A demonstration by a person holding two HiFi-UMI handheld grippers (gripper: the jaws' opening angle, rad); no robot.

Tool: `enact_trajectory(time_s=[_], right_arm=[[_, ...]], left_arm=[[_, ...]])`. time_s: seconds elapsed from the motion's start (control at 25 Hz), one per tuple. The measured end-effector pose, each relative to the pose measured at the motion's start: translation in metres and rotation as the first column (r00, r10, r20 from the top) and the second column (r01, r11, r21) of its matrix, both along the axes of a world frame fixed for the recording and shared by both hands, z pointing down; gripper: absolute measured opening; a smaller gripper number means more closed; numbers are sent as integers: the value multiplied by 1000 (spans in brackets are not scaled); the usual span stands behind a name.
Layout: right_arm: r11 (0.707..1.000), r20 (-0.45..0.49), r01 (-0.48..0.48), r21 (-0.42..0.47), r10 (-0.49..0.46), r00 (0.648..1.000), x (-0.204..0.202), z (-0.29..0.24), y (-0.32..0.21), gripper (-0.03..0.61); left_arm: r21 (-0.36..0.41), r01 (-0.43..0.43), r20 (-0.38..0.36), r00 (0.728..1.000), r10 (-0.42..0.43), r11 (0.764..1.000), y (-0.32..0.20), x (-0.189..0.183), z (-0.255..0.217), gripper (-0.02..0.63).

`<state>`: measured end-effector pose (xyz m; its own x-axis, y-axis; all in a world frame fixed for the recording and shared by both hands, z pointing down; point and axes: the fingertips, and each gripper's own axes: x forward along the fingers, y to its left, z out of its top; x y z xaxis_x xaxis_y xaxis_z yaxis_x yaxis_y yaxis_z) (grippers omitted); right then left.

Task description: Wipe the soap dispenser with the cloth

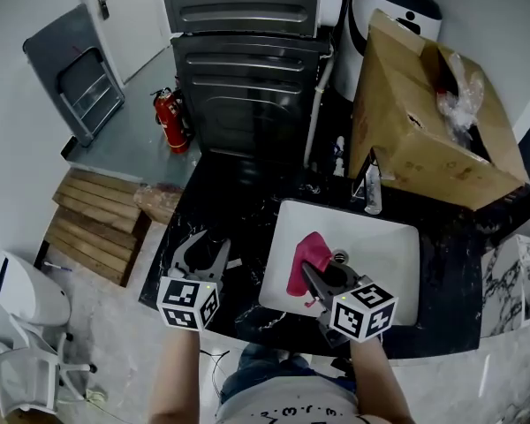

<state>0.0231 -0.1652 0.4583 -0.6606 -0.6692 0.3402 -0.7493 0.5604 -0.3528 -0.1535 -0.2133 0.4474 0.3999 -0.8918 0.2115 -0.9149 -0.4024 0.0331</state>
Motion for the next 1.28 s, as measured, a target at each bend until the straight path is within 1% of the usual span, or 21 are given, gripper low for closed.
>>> enact_trajectory(time_s=[0.04, 0.12, 0.16, 0.24, 0.28, 0.32, 0.36, 0.4, 0.44, 0.52, 0.6, 0.64, 0.68, 0.76, 0.84, 0.96, 1.08, 1.16, 1.28], right_arm=[[1000, 1, 1, 3, -1, 1000, 0, -1, 0, 48], [1000, 3, -1, 10, 1, 1000, 1, -3, 1, 48], [1000, 4, -3, 14, 3, 1000, 2, -4, 1, 48], [1000, 2, -8, 18, 7, 1000, 3, -6, 2, 48], [1000, 1, -10, 19, 10, 1000, 4, -6, 2, 48], [1000, 1, -14, 20, 14, 1000, 5, -7, 2, 48], [1000, 2, -17, 21, 17, 1000, 6, -7, 2, 48], [1000, 3, -19, 23, 19, 1000, 7, -8, 3, 48], [999, 5, -20, 25, 20, 1000, 7, -10, 3, 48], [999, 11, -16, 33, 15, 1000, 6, -14, 3, 48], [999, 15, -6, 44, 6, 1000, 3, -19, 4, 48], [999, 14, -1, 48, 0, 1000, 1, -20, 4, 48], [999, 12, 5, 50, -5, 1000, -1, -20, 5, 48], [999, 6, 20, 47, -20, 1000, -7, -18, 5, 48], [998, -4, 41, 41, -40, 999, -16, -15, 5, 48], [996, -18, 88, 34, -88, 996, -36, -10, 7, 48], [989, -41, 143, 29, -141, 989, -58, -5, 9, 48], [987, -58, 157, 21, -156, 986, -66, -1, 9, 48], [987, -77, 159, -12, -160, 984, -66, 9, 13, 48]], left_arm=[[-8, -1, 14, 1000, 2, 1000, -1, 3, 1, 155], [-19, 0, 41, 999, 1, 1000, -2, 8, 2, 107], [-24, 4, 38, 999, -3, 1000, -2, 9, 2, 106], [-41, 11, -16, 1000, -12, 999, -2, 7, 1, 103], [-52, 12, -66, 998, -15, 999, -2, 6, 0, 103], [-63, 8, -136, 991, -16, 998, -2, 6, -3, 101], [-71, -4, -220, 976, -12, 997, -2, 7, -6, 100], [-73, -23, -306, 952, 0, 997, -1, 9, -9, 100], [-66, -49, -386, 922, 19, 997, 1, 13, -13, 100], [-32, -103, -513, 856, 72, 994, 6, 25, -21, 98], [6, -143, -599, 792, 118, 990, 10, 36, -26, 98], [21, -155, -624, 770, 134, 988, 12, 40, -27, 98], [32, -164, -637, 757, 147, 986, 15, 44, -27, 98], [44, -178, -640, 751, 164, 983, 17, 50, -24, 97], [45, -187, -631, 756, 173, 981, 17, 53, -16, 97], [32, -180, -624, 765, 160, 983, 21, 50, -5, 95], [32, -163, -630, 762, 146, 986, 24, 42, -1, 95], [30, -154, -633, 762, 138, 988, 24, 38, -1, 94], [19, -139, -643, 757, 118, 990, 26, 32, 2, 94]])
